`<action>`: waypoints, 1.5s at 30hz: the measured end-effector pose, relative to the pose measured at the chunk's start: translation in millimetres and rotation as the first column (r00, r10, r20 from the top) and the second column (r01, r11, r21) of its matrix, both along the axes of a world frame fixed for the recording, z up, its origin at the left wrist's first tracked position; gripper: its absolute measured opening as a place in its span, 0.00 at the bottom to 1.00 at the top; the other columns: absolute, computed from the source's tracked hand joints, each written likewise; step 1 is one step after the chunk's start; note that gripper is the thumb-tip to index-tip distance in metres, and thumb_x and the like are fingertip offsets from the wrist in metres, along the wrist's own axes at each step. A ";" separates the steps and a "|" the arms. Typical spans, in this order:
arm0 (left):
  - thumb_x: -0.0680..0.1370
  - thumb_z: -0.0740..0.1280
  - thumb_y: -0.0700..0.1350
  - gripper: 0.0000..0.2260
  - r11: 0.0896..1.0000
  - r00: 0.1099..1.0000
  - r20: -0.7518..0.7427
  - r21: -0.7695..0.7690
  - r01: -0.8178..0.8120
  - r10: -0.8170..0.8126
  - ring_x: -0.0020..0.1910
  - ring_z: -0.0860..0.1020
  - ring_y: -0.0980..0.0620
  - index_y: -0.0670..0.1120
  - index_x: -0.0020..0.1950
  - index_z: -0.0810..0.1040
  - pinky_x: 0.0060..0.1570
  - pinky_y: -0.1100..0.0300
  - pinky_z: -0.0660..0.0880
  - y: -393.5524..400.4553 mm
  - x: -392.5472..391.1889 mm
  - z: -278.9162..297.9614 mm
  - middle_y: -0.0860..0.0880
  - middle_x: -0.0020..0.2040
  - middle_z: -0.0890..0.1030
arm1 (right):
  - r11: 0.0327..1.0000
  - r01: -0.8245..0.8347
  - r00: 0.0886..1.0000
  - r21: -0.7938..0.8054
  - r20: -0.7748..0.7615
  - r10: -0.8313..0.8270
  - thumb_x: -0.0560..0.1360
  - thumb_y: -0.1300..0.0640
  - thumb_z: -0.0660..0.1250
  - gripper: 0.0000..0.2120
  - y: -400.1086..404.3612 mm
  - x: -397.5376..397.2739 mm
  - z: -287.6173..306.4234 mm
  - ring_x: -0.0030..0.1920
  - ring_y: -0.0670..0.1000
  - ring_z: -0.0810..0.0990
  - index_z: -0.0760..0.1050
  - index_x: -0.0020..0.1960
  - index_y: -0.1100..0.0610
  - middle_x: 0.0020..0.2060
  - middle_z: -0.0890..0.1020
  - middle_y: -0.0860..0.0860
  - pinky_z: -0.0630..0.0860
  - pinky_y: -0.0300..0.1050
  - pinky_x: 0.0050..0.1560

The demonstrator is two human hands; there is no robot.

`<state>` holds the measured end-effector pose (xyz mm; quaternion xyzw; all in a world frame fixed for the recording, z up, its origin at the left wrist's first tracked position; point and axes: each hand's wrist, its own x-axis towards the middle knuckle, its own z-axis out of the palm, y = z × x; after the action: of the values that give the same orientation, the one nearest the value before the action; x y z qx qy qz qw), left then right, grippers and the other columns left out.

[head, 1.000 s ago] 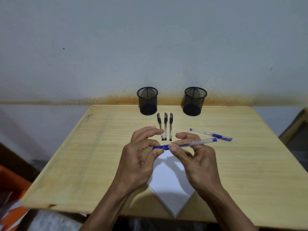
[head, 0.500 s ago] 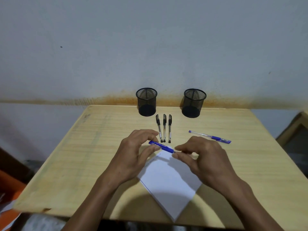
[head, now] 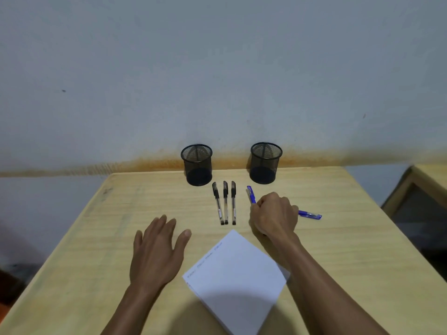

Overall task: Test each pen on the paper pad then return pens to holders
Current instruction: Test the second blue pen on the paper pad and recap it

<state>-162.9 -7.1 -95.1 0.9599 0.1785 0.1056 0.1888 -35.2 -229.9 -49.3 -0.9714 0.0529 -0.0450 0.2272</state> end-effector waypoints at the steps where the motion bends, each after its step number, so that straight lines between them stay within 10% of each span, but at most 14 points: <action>1: 0.80 0.51 0.67 0.31 1.000 1.000 0.011 0.012 0.001 -0.001 0.80 0.56 0.51 0.49 0.75 0.70 0.77 0.45 0.50 0.1 0.0 -1.3 0.49 0.79 0.64 | 0.999 0.007 1.000 -0.033 0.003 -0.007 0.78 0.50 0.67 0.09 1.6 1.4 -2.5 0.47 0.54 0.77 0.80 0.46 0.54 0.41 0.82 0.51 0.66 0.51 0.50; 22: 0.80 0.55 0.64 0.29 0.998 1.000 0.020 0.064 -0.002 0.000 0.79 0.59 0.50 0.47 0.74 0.71 0.76 0.43 0.54 -1.7 0.7 -1.9 0.48 0.78 0.67 | 0.966 -0.109 0.988 -0.235 0.079 0.131 0.80 0.43 0.65 0.13 -91.3 7.2 -8.0 0.59 0.54 0.71 0.84 0.58 0.44 0.54 0.78 0.48 0.67 0.50 0.54; 26: 0.81 0.58 0.62 0.27 1.000 0.999 0.027 0.024 -0.020 0.019 0.79 0.60 0.49 0.46 0.72 0.74 0.76 0.43 0.53 -4.5 -1.6 3.8 0.47 0.77 0.68 | 0.987 -0.131 0.970 0.091 0.215 0.109 0.80 0.47 0.68 0.06 -90.5 -13.1 2.2 0.52 0.51 0.74 0.84 0.49 0.46 0.48 0.81 0.47 0.71 0.48 0.50; 30: 0.76 0.62 0.68 0.27 0.972 0.994 0.084 -0.231 -0.043 0.064 0.65 0.77 0.48 0.48 0.61 0.81 0.65 0.46 0.73 -11.8 -7.0 17.6 0.46 0.62 0.82 | 0.571 -0.239 0.971 0.785 0.195 0.139 0.78 0.55 0.72 0.04 -72.8 -48.2 29.9 0.34 0.44 0.78 0.82 0.44 0.51 0.37 0.84 0.47 0.75 0.38 0.37; 33: 0.76 0.69 0.59 0.17 0.865 0.972 0.218 -0.500 0.035 0.086 0.45 0.80 0.69 0.50 0.59 0.82 0.39 0.73 0.74 -40.0 -16.8 49.5 0.55 0.54 0.83 | 0.310 -0.210 0.959 0.927 0.134 0.249 0.78 0.58 0.71 0.05 -54.4 -69.6 40.4 0.36 0.46 0.78 0.83 0.53 0.53 0.35 0.79 0.51 0.78 0.39 0.40; 36: 0.72 0.69 0.61 0.20 0.860 0.943 0.306 -0.438 0.262 -0.131 0.55 0.76 0.74 0.54 0.60 0.84 0.47 0.79 0.70 -65.3 -24.5 75.2 0.62 0.55 0.82 | 0.176 -0.174 0.942 0.969 0.112 0.316 0.79 0.61 0.70 0.05 -39.6 -83.1 42.2 0.35 0.48 0.76 0.83 0.52 0.57 0.35 0.80 0.50 0.78 0.42 0.43; 45: 0.76 0.73 0.50 0.07 0.895 0.854 0.461 -0.235 0.380 -0.242 0.44 0.81 0.59 0.50 0.52 0.87 0.44 0.63 0.74 -79.7 -37.5 80.4 0.61 0.42 0.84 | 0.207 -0.256 0.925 0.944 0.178 0.335 0.78 0.61 0.71 0.03 -21.4 -102.8 45.6 0.39 0.45 0.83 0.82 0.51 0.58 0.38 0.86 0.49 0.81 0.40 0.43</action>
<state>-200.5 -86.8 -14.7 0.8874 -0.0115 0.2468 0.3892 -138.0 -251.3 -3.7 -0.6291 -0.1095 0.0719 0.7662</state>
